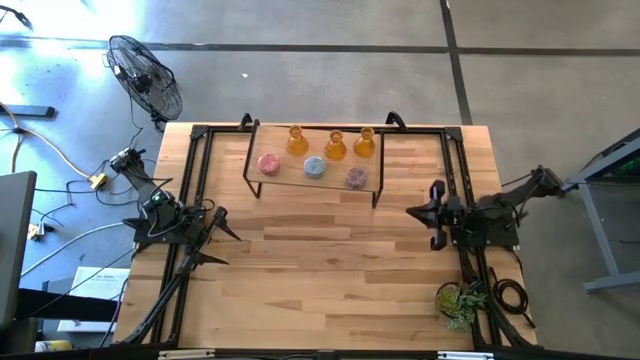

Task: Pick & Place candle stick holders
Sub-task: Return to Home Position

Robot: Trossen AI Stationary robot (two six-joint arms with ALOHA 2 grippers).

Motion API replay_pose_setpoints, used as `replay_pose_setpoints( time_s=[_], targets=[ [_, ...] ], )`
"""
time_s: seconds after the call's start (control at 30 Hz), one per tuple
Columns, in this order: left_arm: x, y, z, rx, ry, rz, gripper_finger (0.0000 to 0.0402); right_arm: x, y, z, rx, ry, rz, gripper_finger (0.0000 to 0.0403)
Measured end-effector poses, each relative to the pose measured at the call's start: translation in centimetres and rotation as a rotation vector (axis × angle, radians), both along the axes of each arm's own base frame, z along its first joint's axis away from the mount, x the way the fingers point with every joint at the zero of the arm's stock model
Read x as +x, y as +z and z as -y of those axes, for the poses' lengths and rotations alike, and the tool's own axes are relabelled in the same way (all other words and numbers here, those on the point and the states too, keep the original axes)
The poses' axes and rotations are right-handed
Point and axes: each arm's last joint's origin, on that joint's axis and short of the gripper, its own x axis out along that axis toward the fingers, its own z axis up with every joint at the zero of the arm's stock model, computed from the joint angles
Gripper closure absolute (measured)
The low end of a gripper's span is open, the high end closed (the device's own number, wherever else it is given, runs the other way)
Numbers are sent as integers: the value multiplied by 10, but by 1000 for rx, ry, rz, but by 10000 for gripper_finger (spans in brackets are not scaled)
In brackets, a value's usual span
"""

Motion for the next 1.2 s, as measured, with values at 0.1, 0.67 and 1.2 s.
replay_pose_setpoints(
  time_s=[0.1, 0.67, 1.2],
  targets=[
    [0, 0, 0, -2, 0, 2, 80, 2, 0, 4, -11, -9, -4, 402],
    [3, -6, 8, 15, -173, 120, 80, 6, 0, 16, -13, -13, 0, 403],
    [21, -2, -23, -11, 133, 142, 80, 6, -3, 20, -39, -128, -39, 395]
  ],
)
